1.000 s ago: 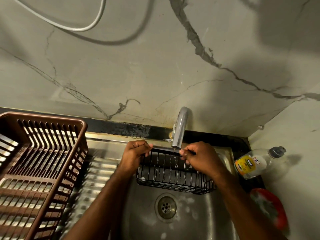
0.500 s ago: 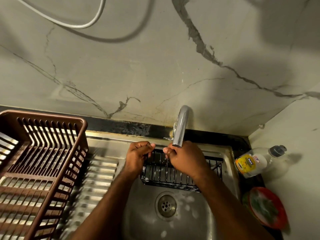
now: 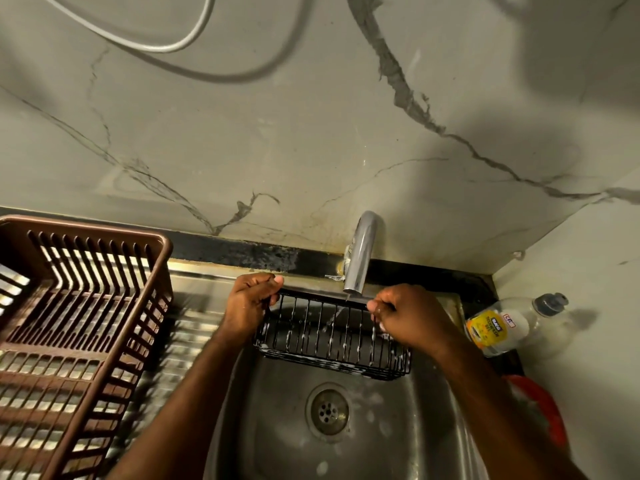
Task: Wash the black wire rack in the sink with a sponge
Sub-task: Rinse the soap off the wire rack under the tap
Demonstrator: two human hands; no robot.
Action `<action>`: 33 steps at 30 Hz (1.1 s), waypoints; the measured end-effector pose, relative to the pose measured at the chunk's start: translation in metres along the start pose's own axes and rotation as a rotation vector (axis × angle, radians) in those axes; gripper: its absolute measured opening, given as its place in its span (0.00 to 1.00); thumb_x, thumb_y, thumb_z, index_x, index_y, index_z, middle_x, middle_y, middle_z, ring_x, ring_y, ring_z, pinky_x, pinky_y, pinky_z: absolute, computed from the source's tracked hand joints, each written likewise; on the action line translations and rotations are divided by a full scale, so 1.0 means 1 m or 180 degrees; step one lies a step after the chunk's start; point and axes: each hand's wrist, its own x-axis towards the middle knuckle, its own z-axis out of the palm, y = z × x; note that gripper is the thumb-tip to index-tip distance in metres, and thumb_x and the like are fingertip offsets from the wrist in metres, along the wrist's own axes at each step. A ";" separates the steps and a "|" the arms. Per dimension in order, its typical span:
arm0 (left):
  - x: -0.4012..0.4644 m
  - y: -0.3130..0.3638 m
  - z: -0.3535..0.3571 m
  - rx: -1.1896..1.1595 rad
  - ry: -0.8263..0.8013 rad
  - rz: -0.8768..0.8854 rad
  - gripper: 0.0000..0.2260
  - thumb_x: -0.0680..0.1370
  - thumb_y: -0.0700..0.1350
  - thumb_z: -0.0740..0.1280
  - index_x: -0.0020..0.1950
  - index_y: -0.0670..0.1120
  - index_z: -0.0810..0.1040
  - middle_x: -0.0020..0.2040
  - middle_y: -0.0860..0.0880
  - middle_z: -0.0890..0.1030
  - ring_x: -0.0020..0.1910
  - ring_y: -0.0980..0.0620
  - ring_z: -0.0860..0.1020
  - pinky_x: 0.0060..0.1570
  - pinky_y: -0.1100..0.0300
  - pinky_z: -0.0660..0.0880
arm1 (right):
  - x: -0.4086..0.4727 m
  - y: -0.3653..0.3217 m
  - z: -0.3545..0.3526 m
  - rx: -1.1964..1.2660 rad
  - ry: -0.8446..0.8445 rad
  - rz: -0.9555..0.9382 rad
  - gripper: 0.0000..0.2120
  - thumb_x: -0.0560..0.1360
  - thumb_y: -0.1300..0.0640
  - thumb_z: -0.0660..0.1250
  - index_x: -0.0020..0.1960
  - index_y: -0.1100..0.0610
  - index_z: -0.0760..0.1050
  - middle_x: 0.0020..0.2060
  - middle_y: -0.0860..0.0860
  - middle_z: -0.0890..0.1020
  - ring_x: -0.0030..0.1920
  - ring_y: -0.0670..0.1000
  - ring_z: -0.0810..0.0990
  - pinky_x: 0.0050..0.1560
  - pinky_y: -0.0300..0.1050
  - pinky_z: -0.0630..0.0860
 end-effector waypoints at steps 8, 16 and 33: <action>-0.010 0.009 0.012 0.2873 -0.0655 -0.0048 0.13 0.83 0.54 0.63 0.41 0.53 0.80 0.36 0.54 0.82 0.35 0.56 0.81 0.39 0.57 0.79 | 0.004 -0.025 0.005 -0.0328 0.0238 0.0009 0.17 0.77 0.49 0.67 0.32 0.55 0.76 0.29 0.47 0.80 0.33 0.46 0.78 0.36 0.38 0.74; -0.016 0.003 0.054 0.2289 -0.0535 0.0098 0.15 0.82 0.56 0.62 0.38 0.53 0.78 0.33 0.52 0.81 0.33 0.52 0.80 0.39 0.53 0.78 | 0.006 -0.047 0.009 0.0265 -0.0033 0.0162 0.15 0.77 0.43 0.69 0.43 0.55 0.80 0.35 0.49 0.84 0.35 0.46 0.82 0.37 0.44 0.81; -0.014 -0.026 0.042 0.0866 -0.0220 -0.0236 0.19 0.84 0.39 0.61 0.34 0.45 0.76 0.28 0.48 0.75 0.28 0.51 0.74 0.33 0.57 0.71 | 0.006 -0.020 0.007 0.2075 -0.0066 -0.0236 0.02 0.75 0.63 0.72 0.48 0.61 0.83 0.38 0.50 0.86 0.40 0.43 0.85 0.42 0.35 0.77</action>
